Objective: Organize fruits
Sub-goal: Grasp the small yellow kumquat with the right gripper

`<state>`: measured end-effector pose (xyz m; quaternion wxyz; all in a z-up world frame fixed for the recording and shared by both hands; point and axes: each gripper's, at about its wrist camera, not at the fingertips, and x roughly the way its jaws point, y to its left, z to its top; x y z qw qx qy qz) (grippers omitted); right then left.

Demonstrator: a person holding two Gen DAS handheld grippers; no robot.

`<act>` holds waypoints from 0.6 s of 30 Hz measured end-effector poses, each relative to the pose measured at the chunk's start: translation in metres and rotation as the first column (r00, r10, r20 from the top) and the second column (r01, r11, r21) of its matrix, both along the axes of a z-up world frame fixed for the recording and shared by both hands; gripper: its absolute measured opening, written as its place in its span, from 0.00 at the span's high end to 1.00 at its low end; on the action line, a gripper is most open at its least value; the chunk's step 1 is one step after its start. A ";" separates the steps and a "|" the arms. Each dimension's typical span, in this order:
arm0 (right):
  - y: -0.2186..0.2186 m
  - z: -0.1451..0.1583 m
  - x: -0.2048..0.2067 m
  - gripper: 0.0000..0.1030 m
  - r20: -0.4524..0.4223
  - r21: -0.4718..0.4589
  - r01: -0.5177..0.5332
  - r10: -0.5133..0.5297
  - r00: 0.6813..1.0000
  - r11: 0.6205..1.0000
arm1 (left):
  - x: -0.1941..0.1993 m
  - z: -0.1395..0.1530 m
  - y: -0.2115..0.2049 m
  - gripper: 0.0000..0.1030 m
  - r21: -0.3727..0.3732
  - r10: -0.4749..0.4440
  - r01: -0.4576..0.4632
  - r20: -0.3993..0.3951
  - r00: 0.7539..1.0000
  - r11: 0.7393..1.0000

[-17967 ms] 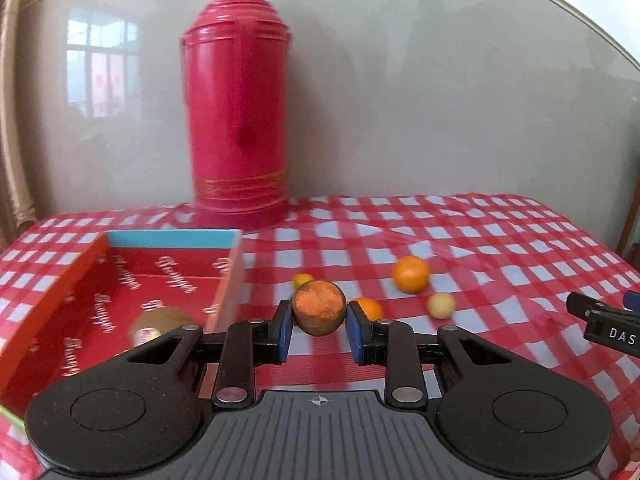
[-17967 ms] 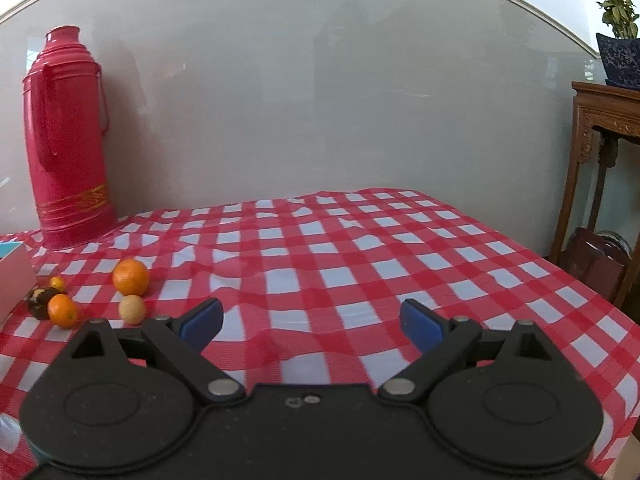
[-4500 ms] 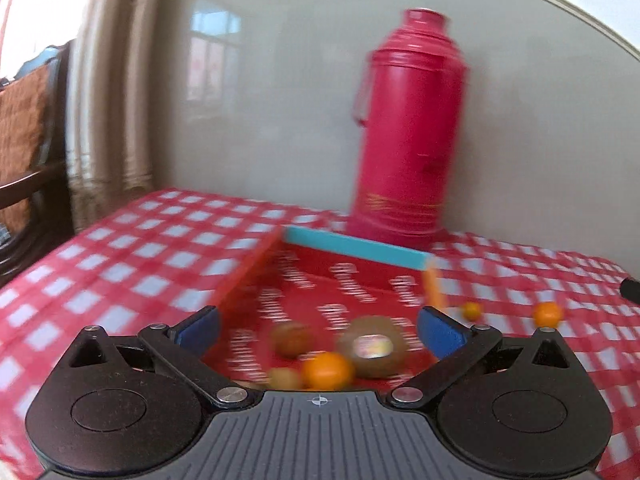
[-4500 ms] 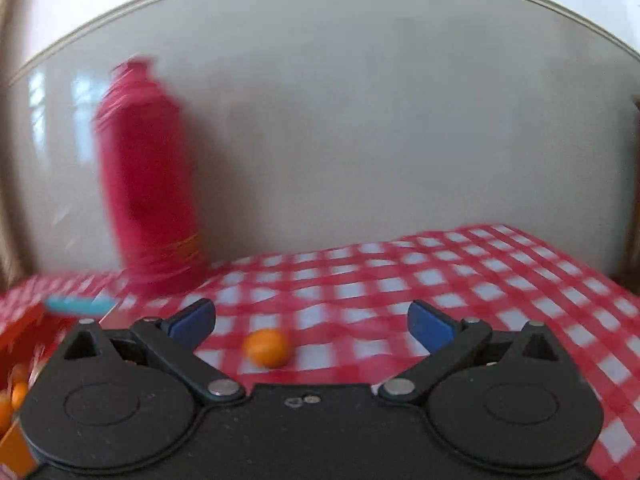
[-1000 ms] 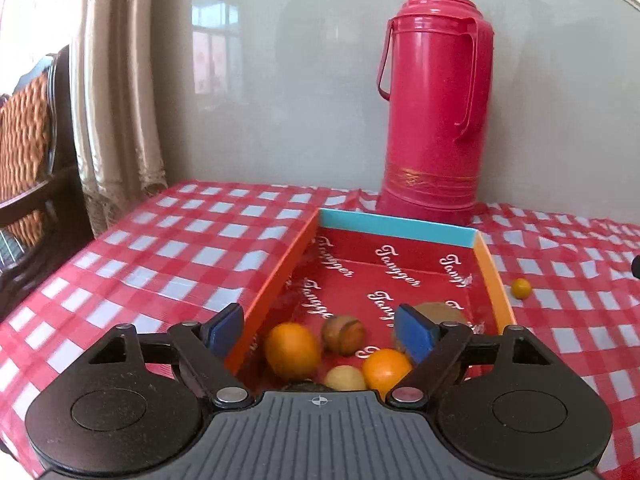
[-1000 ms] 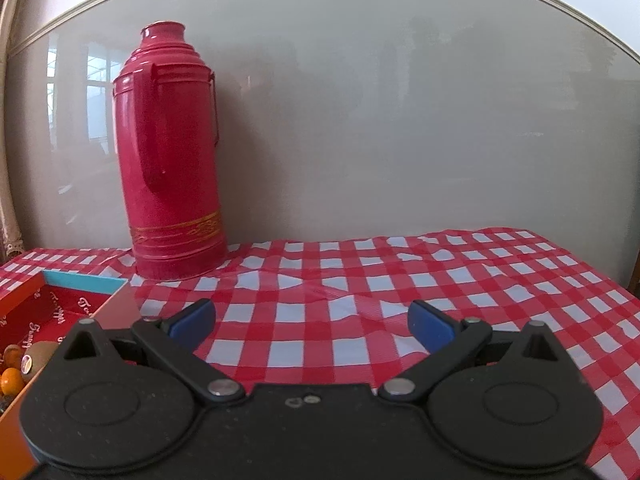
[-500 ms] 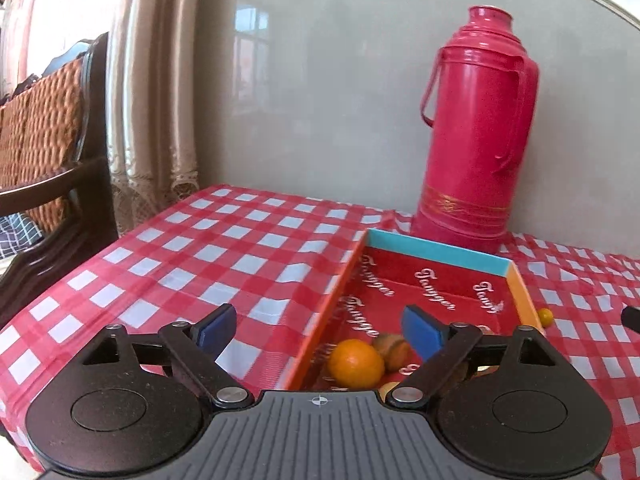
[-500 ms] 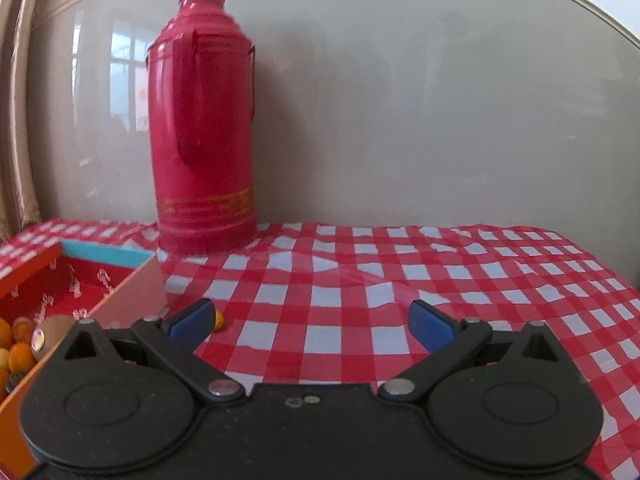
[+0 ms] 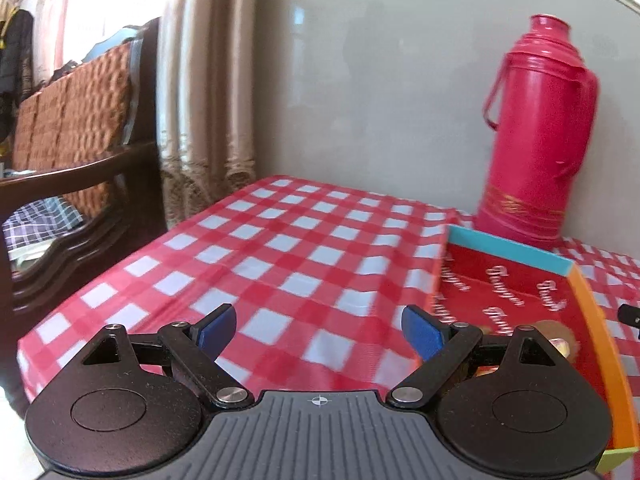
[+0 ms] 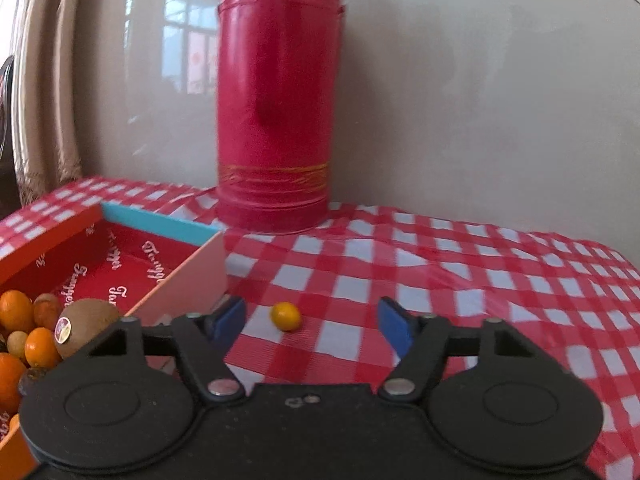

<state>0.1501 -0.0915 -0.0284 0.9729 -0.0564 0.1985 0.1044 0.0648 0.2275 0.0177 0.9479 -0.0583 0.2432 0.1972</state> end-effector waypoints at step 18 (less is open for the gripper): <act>0.027 0.000 0.020 0.87 -0.064 -0.007 -0.026 0.026 0.998 1.000 | -0.009 -0.002 0.032 0.13 -0.018 0.053 -0.053 -0.008 0.999 0.998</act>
